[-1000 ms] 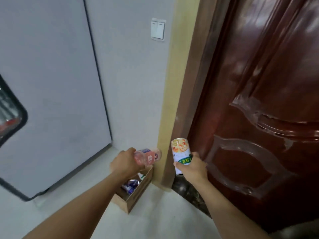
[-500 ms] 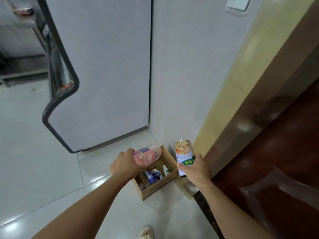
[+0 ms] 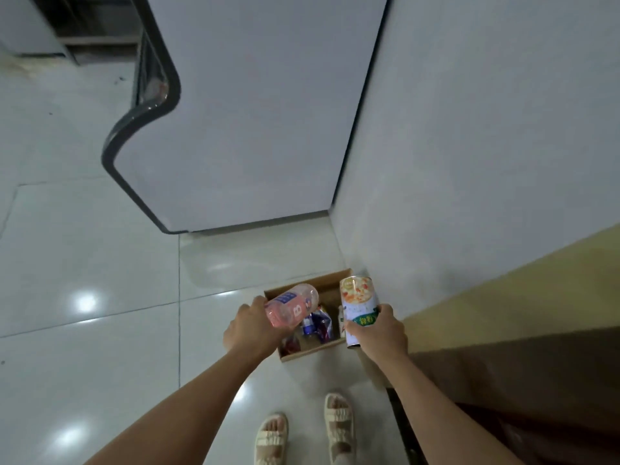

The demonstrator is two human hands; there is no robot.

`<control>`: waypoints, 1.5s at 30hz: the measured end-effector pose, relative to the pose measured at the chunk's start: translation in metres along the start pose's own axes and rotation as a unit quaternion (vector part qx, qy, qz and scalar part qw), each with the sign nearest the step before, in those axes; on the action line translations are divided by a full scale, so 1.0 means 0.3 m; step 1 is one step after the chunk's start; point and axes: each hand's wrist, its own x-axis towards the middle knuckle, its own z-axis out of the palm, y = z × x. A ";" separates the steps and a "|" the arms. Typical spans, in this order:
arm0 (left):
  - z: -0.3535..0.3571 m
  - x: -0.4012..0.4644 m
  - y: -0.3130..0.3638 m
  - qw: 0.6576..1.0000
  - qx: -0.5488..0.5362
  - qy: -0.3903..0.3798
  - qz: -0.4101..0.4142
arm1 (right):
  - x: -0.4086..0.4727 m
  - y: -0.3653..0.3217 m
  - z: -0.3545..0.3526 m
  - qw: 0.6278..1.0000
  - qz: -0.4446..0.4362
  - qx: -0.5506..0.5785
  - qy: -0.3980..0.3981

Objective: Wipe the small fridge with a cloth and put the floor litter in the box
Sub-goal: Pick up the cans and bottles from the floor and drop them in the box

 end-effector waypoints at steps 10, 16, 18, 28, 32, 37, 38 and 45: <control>0.324 0.202 0.058 0.988 -0.083 -0.001 -0.130 | 0.391 0.081 0.176 0.994 -0.004 -0.013 -0.108; 0.616 0.398 0.048 0.965 -0.175 -0.019 -0.194 | 0.631 0.226 0.367 0.990 0.021 -0.018 -0.137; 0.731 0.485 0.016 0.959 -0.192 -0.027 -0.206 | 0.730 0.282 0.443 0.990 0.030 -0.018 -0.136; 1.291 0.912 -0.154 0.936 -0.267 -0.002 -0.230 | 1.198 0.565 0.913 0.991 0.021 -0.052 -0.119; 1.461 1.017 -0.189 0.932 -0.263 0.027 -0.250 | 1.315 0.633 1.087 0.992 0.006 -0.049 -0.120; 1.582 1.109 -0.235 0.927 -0.257 0.039 -0.269 | 1.400 0.671 1.233 0.988 0.027 -0.036 -0.145; 1.596 1.123 -0.245 0.928 -0.255 0.035 -0.270 | 1.408 0.677 1.253 0.988 0.032 -0.035 -0.148; 1.662 1.198 -0.318 0.937 -0.217 -0.007 -0.275 | 1.436 0.701 1.321 0.983 0.034 -0.053 -0.173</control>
